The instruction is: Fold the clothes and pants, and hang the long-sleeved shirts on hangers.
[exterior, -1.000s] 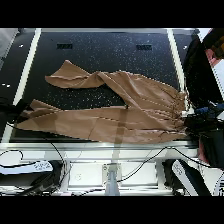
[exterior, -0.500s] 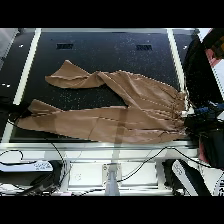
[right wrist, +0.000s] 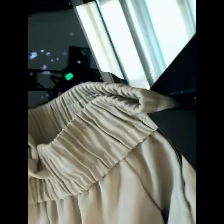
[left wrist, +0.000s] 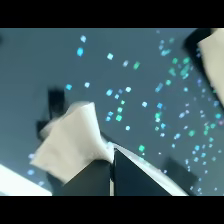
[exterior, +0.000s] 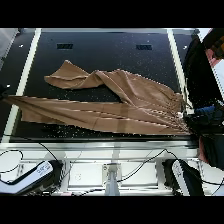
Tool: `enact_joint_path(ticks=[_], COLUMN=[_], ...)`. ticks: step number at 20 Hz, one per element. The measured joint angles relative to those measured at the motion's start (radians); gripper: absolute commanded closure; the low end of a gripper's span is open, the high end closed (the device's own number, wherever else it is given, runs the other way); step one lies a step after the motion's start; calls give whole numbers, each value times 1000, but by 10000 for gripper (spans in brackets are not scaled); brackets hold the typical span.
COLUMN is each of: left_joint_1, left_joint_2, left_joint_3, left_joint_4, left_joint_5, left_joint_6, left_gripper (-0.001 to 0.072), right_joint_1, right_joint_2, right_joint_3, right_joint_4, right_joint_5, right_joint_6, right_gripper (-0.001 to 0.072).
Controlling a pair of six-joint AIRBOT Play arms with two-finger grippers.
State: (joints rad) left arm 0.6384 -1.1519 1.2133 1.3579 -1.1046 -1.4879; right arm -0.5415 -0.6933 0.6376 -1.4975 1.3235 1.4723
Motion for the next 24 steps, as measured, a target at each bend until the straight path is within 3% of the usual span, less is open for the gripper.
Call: enact_joint_path(ticks=[6,13,20,24], left_joint_1=[-1,-3,-29,-54], left_joint_2=[166,196,18,-161], left_joint_3=[6,6,-7,-9], left_joint_4=[58,70,58,-57], left_joint_5=[-37,-80,-71,23], left_joint_6=[8,3,0,0], left_gripper=[694,694,693,693], right_joint_1=[0,0,0,0], right_joint_2=[43,50,50,50], right_joint_3=[-3,-3,-3,-3], right_joint_4=[-9,-23,-27,-27], right_joint_5=[58,97,85,60], right_joint_6=[-1,-2,-2,-2], right_gripper=[668,668,668,667])
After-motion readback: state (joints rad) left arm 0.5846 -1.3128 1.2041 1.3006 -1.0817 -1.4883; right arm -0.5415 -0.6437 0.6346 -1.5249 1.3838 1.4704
